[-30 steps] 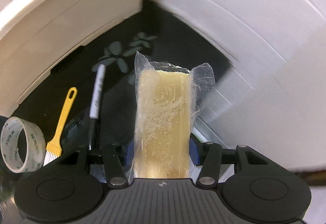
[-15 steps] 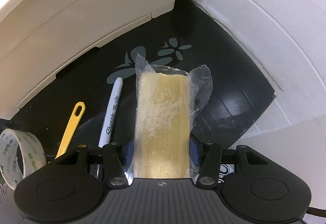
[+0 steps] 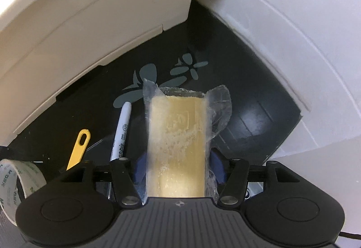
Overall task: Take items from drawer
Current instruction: 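Carry the soap bar over the black countertop with the left gripper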
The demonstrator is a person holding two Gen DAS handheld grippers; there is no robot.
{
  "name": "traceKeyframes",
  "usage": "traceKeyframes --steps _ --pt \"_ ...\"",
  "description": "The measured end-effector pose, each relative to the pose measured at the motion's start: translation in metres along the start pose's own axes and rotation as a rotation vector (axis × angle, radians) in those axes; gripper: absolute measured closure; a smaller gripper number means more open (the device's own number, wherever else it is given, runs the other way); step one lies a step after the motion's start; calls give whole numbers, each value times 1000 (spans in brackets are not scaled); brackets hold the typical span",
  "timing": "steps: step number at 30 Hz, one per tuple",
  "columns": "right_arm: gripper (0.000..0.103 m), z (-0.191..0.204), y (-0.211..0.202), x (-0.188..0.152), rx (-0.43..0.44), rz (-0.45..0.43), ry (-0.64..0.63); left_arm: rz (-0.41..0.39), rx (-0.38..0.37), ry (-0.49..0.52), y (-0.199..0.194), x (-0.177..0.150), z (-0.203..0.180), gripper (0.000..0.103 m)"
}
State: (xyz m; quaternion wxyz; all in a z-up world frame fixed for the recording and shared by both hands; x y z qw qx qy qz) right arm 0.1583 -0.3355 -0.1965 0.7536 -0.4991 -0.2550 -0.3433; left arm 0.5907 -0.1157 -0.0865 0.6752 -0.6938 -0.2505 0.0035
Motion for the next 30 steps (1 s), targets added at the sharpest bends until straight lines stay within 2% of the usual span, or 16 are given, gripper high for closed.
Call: traceKeyframes --steps 1,5,10,12,14,16,23,30 --pt "27 0 0 0 -1 1 0 -8 -5 8 -5 0 0 45" --pt "27 0 2 -1 5 4 6 -44 49 56 -21 -5 1 21" --pt "27 1 3 -3 16 7 14 -12 127 110 -16 -22 3 20" --pt "27 3 2 -3 18 5 12 -14 133 97 -13 -25 4 24" --pt "27 2 1 -4 16 5 13 5 106 71 -9 -26 4 41" --pt "27 -1 -1 -6 13 5 26 24 85 39 -5 -27 3 51" --pt "27 -9 -4 -9 2 5 55 20 87 -28 -2 -20 3 52" --pt "27 -7 -2 -6 10 7 40 6 94 -109 2 3 24 52"
Point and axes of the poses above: each gripper's, at about its wrist camera, not at the fingertips, and y roughly the way its jaws point, z to its left, x to its top, the point moved 7 cm from there along y, roughly the way its jaws point, and after that the axes turned 13 degrees about -y, right-handed, at the moved point
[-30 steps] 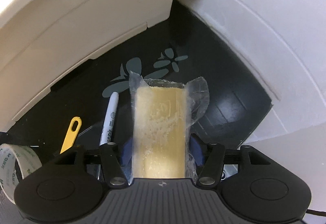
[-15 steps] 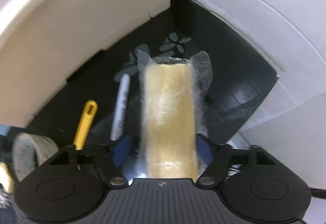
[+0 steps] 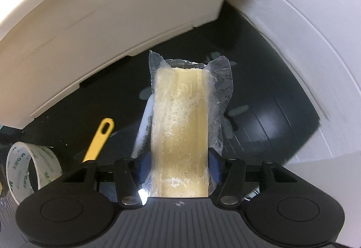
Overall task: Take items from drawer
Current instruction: 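Carry the soap bar over the black countertop with the left gripper, then open the left gripper and drop the soap bar onto the countertop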
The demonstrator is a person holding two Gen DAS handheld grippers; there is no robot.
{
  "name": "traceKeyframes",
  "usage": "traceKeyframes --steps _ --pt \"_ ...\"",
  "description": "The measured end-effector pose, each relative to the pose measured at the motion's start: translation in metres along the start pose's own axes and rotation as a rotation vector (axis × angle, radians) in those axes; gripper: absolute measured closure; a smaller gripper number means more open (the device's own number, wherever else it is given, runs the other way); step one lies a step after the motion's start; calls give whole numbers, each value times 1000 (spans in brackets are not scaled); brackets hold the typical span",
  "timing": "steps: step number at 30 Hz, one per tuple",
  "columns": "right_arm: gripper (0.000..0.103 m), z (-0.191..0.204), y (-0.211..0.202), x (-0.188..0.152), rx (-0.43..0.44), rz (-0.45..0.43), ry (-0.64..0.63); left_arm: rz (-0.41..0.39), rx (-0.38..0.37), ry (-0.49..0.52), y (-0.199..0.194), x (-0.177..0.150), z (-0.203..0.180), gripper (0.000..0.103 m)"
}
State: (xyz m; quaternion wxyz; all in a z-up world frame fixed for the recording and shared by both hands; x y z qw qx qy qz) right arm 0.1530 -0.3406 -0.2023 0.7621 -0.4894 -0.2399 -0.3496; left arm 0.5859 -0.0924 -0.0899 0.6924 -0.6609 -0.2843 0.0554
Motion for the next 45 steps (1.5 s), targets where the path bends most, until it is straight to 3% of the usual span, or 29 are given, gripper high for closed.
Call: traceKeyframes --steps 4,10,17,20,25,31,37,42,45 --pt "27 0 2 4 0 -1 0 -13 26 -32 1 8 14 52" --pt "27 4 5 6 8 -1 -10 -2 0 -14 -1 9 20 52" --pt "27 16 8 9 13 1 -44 -2 -97 33 -18 3 19 51" --pt "27 19 8 9 13 0 -50 -28 -109 67 -27 3 17 43" --pt "27 24 7 10 14 -3 -58 -5 -205 82 -49 -6 16 36" --pt "27 25 7 23 2 -15 -76 7 -362 249 -94 -61 25 27" --pt "27 29 7 44 -11 -34 -105 -106 -519 373 -140 -132 61 14" --pt "27 34 0 56 -25 -65 -129 -183 -598 435 -153 -187 102 8" --pt "26 36 -5 59 -21 -85 -118 -166 -638 440 -145 -213 127 8"
Point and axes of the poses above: each gripper's, at about its wrist camera, not at the fingertips, and y roughly the way its jaws point, z to its left, x to its top, the point moved 7 cm from there along y, roughly the way its jaws point, and after that the axes turned 13 degrees about -y, right-handed, at the moved point
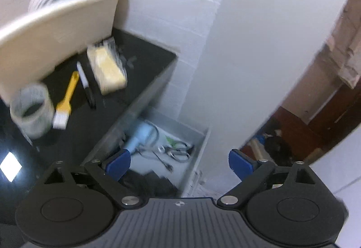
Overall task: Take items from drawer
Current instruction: 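Open the left gripper and drop the soap bar onto the countertop, then move the left tool back from the countertop while the right gripper holds the drawer handle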
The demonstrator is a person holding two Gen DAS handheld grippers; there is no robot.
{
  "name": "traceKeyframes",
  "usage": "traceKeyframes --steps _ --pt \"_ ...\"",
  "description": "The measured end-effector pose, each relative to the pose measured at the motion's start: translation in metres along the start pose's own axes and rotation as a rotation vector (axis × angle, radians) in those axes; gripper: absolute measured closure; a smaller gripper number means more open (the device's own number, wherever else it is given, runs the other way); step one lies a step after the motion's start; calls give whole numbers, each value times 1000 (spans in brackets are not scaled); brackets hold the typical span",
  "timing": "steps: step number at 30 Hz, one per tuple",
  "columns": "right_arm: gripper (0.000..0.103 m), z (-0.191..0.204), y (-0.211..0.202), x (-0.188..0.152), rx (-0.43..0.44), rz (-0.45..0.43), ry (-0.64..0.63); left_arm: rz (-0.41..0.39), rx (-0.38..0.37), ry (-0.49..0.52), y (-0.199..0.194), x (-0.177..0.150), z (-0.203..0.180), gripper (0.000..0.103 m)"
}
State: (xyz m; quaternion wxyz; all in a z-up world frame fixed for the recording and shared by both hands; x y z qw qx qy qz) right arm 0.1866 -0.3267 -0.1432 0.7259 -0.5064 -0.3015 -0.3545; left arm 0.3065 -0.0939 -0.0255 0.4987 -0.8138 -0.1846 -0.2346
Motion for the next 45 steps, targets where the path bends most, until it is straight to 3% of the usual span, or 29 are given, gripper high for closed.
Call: traceKeyframes --steps 6,11,15,20,27,30,31,33,36,39,45 --pt "26 -8 1 -3 50 8 140 59 -175 -120 -16 -51 35 8" --pt "26 -14 12 -12 26 44 177 60 -218 -230 -24 -77 70 8" --pt "26 -12 25 -21 16 81 181 36 -178 -262 -24 -98 92 8" --pt "26 -2 48 -31 10 128 170 -23 -89 -215 -25 -132 103 8" --pt "27 5 87 -54 -16 207 158 -217 74 -109 -35 -163 103 8" --pt "29 5 104 -61 -41 230 145 -251 125 -83 -33 -169 102 8" --pt "31 5 109 -62 -39 234 147 -256 130 -83 -31 -171 103 8" --pt "47 2 120 -65 -27 234 153 -252 142 -98 -23 -174 106 8" --pt "53 -13 137 -73 -60 255 181 -236 159 -109 -13 -180 111 8" --pt "56 -35 158 -89 -72 301 272 -216 166 -105 -3 -185 113 8" --pt "58 -51 190 -109 -106 341 297 -197 193 -61 10 -191 108 8"
Point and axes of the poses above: each gripper's, at about its wrist camera, not at the fingertips, and y roughly the way its jaws point, z to its left, x to its top, the point moved 7 cm from there along y, roughly the way its jaws point, and after that the axes turned 13 degrees about -y, right-handed, at the moved point
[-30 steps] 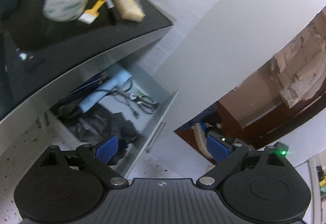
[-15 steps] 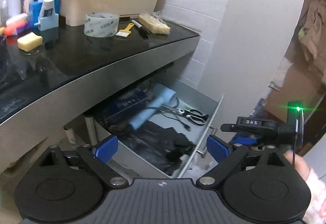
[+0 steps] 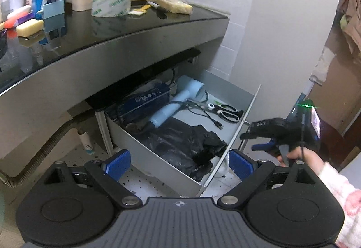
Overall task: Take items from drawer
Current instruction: 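Move the left tool back from the countertop while the right gripper holds the drawer handle, then push the drawer closed by its silver handle with the right gripper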
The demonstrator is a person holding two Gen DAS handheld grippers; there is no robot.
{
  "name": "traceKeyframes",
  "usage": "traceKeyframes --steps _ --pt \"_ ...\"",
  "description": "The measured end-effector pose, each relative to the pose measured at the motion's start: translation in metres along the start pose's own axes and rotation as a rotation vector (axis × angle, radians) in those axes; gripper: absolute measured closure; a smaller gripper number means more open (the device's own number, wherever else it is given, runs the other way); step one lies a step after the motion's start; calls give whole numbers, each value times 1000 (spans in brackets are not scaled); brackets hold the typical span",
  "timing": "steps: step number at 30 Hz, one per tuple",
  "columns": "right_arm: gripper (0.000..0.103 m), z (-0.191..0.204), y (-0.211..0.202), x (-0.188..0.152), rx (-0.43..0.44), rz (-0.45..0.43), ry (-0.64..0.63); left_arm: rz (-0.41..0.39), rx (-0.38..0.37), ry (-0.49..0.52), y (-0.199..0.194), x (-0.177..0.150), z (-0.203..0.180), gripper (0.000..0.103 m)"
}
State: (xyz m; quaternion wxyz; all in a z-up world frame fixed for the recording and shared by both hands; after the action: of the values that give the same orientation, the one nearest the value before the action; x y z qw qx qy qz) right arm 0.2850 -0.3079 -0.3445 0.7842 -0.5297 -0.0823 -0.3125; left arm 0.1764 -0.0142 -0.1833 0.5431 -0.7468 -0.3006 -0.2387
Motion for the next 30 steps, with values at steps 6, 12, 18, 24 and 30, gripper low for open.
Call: traceKeyframes --steps 6,12,18,24,30 --pt "73 -1 16 -8 47 47 67 -2 -1 42 6 -3 -8 8" --pt "81 2 24 -9 16 55 37 -22 5 85 7 -4 -16 8" --pt "81 3 27 -6 -3 64 21 10 -10 69 11 -8 -18 8" --pt "81 5 30 -3 -23 76 21 17 -4 67 16 -8 -19 8" --pt "81 5 33 -1 -39 91 23 22 2 59 19 -9 -18 8"
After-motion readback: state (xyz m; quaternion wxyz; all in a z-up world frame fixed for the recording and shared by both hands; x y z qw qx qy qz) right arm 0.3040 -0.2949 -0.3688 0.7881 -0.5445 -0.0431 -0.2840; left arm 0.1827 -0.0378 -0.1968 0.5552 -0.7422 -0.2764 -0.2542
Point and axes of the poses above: each gripper's, at about its wrist camera, not at the fingertips, and y roughly the way its jaws point, z to its left, x to its top, the point moved 7 cm from there along y, roughly the way its jaws point, and after that the axes turned 13 degrees about -y, right-handed, at the moved point
